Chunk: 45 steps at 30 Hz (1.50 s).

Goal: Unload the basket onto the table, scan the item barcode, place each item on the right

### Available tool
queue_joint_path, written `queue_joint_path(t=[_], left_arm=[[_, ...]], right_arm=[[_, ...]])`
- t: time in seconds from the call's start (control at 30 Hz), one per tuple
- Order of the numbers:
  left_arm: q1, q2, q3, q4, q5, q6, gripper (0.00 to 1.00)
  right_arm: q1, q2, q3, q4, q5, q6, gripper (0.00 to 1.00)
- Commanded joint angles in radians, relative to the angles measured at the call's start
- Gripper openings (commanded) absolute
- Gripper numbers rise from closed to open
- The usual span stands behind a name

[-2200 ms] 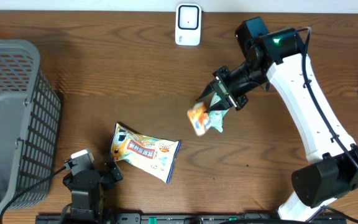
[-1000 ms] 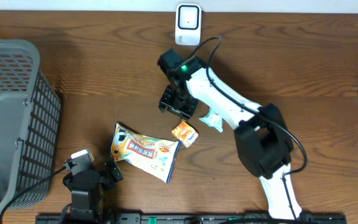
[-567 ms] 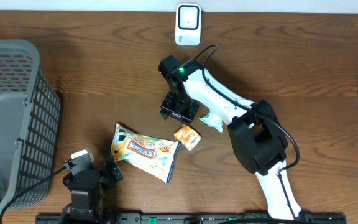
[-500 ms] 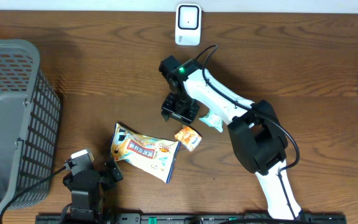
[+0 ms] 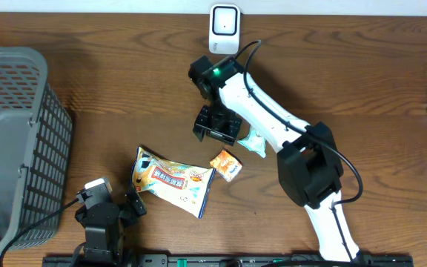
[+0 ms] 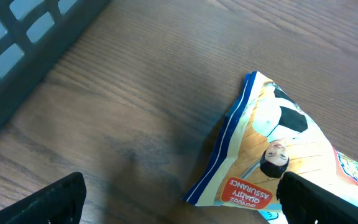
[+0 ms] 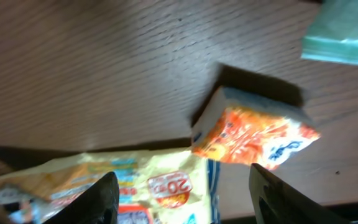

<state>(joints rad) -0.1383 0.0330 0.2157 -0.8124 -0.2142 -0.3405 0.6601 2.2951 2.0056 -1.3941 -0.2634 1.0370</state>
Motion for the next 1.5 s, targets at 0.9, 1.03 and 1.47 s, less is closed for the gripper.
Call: queue_joint_path(t=[0.9,1.03,1.47], left_arm=[[0.002,-0.002,0.000,-0.069,-0.006,0.022,0.98],[0.002,-0.002,0.000,-0.069,-0.006,0.022,0.98],[0.002,-0.002,0.000,-0.069,-0.006,0.022,0.98]], right_arm=[[0.031,-0.002,-0.329,0.217,0.063,0.059,0.09],[0.021,-0.002,-0.324,0.209,0.017,-0.016,0.02],[-0.125,-0.002,-0.206,-0.213,-0.420,-0.388,0.01]])
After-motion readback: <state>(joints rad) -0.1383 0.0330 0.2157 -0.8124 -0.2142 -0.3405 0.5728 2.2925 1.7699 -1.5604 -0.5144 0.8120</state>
